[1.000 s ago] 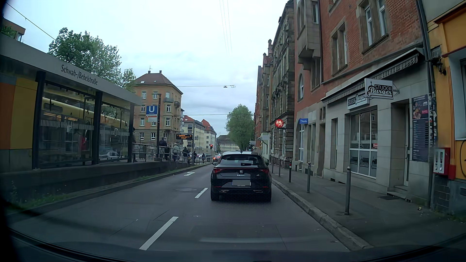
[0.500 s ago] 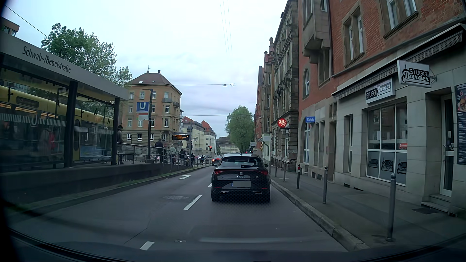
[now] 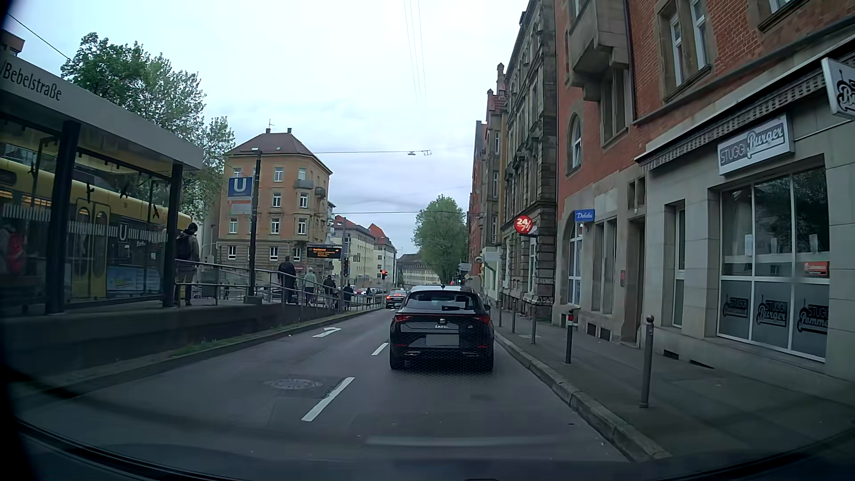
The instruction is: Follow the waypoints while adhering to traffic rules and regulations
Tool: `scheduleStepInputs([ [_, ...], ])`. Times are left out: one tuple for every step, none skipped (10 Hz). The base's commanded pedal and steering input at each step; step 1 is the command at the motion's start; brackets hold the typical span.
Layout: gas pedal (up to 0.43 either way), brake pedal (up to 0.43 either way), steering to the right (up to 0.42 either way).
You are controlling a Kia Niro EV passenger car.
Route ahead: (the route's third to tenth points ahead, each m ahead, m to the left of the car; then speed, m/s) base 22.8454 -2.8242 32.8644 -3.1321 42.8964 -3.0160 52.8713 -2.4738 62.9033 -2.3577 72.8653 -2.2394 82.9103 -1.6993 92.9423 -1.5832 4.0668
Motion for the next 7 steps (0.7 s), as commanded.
scheduleStepInputs([
  [0.047,0.000,0.004],
  [0.047,0.000,0.004],
  [0.047,0.000,0.004],
  [0.059,0.000,0.004],
  [0.059,0.000,0.004],
  [0.059,0.000,0.004],
  [0.059,0.000,0.004],
])
